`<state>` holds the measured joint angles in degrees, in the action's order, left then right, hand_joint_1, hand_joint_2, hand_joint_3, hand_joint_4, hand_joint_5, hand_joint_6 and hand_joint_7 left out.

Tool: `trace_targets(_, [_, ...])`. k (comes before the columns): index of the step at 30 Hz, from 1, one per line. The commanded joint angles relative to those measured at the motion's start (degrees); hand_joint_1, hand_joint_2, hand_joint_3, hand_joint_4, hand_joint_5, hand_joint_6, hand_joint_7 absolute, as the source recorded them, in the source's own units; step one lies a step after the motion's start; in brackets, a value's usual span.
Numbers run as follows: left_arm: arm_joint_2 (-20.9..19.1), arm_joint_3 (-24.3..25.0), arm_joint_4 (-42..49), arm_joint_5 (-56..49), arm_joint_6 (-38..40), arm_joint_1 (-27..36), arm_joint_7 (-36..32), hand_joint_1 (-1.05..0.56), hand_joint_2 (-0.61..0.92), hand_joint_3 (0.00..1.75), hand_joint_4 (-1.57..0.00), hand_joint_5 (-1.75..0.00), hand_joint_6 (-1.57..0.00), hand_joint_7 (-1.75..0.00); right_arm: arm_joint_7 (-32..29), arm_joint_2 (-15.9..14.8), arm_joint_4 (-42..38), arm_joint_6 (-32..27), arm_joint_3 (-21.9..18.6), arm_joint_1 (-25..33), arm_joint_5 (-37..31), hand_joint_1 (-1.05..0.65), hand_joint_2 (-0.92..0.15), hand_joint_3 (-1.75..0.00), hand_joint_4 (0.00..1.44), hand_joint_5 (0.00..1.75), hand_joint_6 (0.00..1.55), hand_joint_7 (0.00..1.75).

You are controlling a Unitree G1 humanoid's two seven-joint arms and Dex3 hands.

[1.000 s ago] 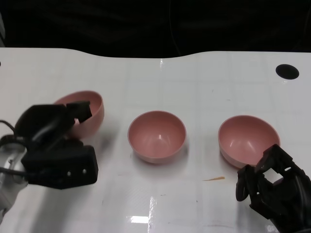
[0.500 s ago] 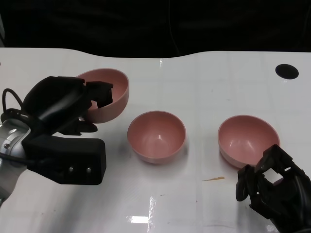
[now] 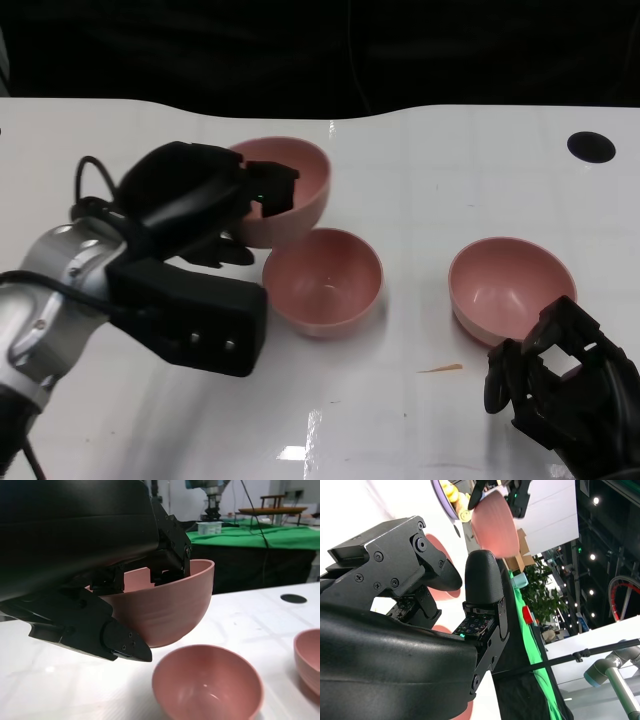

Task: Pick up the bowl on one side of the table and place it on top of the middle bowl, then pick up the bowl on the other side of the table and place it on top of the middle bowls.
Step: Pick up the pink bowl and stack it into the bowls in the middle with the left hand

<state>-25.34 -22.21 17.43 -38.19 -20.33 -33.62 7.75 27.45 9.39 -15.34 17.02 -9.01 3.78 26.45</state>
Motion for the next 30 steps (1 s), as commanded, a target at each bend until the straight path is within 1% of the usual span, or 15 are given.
trace_targets(1, [1.58,-1.42,3.25,-1.06,-1.68,-2.18,-1.35,-0.03,0.91,0.08,-0.67,-1.75,-0.55,-1.65,0.06,0.06,-0.27,1.20,-0.34,-0.10,0.30,-0.04,-0.54,-1.21,0.97,1.75,0.71,1.66])
trace_targets(3, [2.62,-2.21,4.26,-1.74,-1.63,-2.81,-1.38,-0.04,0.90,0.07,-0.67,-1.75,-0.56,-1.63,0.54,0.16,-0.85,1.87,-0.44,-0.30,0.45,-0.04,-0.54,-1.20,0.97,1.75,0.71,1.66])
trace_targets(4, [3.33,-2.67,4.84,-1.87,-1.45,-3.14,-1.07,-0.06,0.91,0.07,-0.74,-1.55,-0.71,-1.23,0.74,0.18,-1.07,1.92,-0.48,-0.37,0.62,-0.05,-0.53,-1.19,0.97,1.75,0.71,1.65])
trace_targets(6, [4.43,-3.30,6.23,-1.80,-1.67,-3.70,-0.86,-0.07,0.92,0.07,-1.03,-0.87,-1.03,-0.46,1.04,0.20,-1.33,1.87,-0.49,-0.44,0.91,-0.06,-0.54,-1.15,0.97,1.75,0.72,1.62])
trace_targets(7, [4.69,-3.41,6.71,-1.75,-1.87,-3.86,-0.88,-0.07,0.92,0.07,-1.08,-0.76,-1.11,-0.30,1.12,0.20,-1.40,1.86,-0.49,-0.46,0.99,-0.07,-0.55,-1.14,0.96,1.75,0.73,1.62])
trace_targets(9, [5.62,-3.94,7.71,-1.92,-0.97,-4.32,0.01,-0.07,0.92,0.07,-1.12,-0.69,-1.18,-0.17,0.89,0.34,-1.41,2.06,-0.51,-0.45,0.86,-0.07,-0.55,-1.13,0.96,1.75,0.73,1.61])
trace_targets(11, [7.21,-4.78,9.06,-2.13,0.88,-4.87,1.24,-0.08,0.92,0.05,-1.06,-0.76,-1.19,-0.09,0.30,0.44,-1.01,1.82,-0.39,-0.29,0.58,-0.04,-0.54,-1.19,0.96,1.75,0.73,1.62])
trace_targets(13, [8.05,-5.14,10.16,-2.14,1.33,-5.03,0.90,-0.06,0.92,0.04,-0.86,-1.28,-1.22,-0.19,0.30,0.37,-0.75,1.56,-0.31,-0.19,0.64,-0.02,-0.51,-1.23,0.96,1.75,0.73,1.62])
trace_targets(14, [8.20,-5.23,10.50,-2.17,1.29,-5.07,0.62,-0.05,0.92,0.05,-0.83,-1.37,-1.16,-0.36,0.37,0.32,-0.68,1.46,-0.30,-0.17,0.70,-0.02,-0.51,-1.24,0.96,1.75,0.73,1.62])
trace_targets(16, [8.42,-5.40,11.29,-2.43,1.19,-5.23,0.14,-0.07,0.92,0.07,-0.77,-1.55,-0.92,-0.85,0.51,0.24,-0.80,1.60,-0.37,-0.19,0.68,-0.02,-0.50,-1.25,0.96,1.75,0.72,1.62])
trace_targets(18, [8.47,-5.71,12.37,-3.15,0.39,-5.41,-0.97,-0.07,0.92,0.06,-0.72,-1.69,-0.81,-1.10,-0.02,0.29,-0.78,2.04,-0.40,-0.11,0.12,-0.01,-0.50,-1.25,0.96,1.75,0.73,1.63])
trace_targets(20, [8.54,-5.71,13.04,-3.32,-0.09,-5.38,-1.39,-0.06,0.92,0.04,-0.71,-1.73,-0.76,-1.20,0.01,0.17,-0.73,1.95,-0.41,-0.05,0.07,-0.01,-0.51,-1.25,0.96,1.75,0.72,1.64])
trace_targets(22, [8.61,-5.74,13.61,-3.55,-0.52,-5.32,-2.00,-0.06,0.92,0.04,-0.70,-1.71,-0.78,-1.11,-0.06,0.11,-0.30,1.23,-0.38,0.13,0.33,-0.01,-0.51,-1.25,0.96,1.75,0.72,1.65])
trace_targets(25, [8.86,-6.27,14.94,-4.46,-1.01,-5.58,-3.32,-0.04,0.92,0.06,-0.67,-1.74,-0.61,-1.44,0.41,0.06,-0.08,0.89,-0.34,0.25,0.78,0.00,-0.53,-1.24,0.97,1.75,0.71,1.67])
trace_targets(30, [9.28,-6.92,16.99,-4.98,-1.62,-6.17,-4.22,-0.04,0.92,0.07,-0.65,-1.75,-0.56,-1.54,0.06,0.11,0.46,0.55,-0.20,0.51,0.62,-0.02,-0.54,-1.18,0.97,1.75,0.70,1.67])
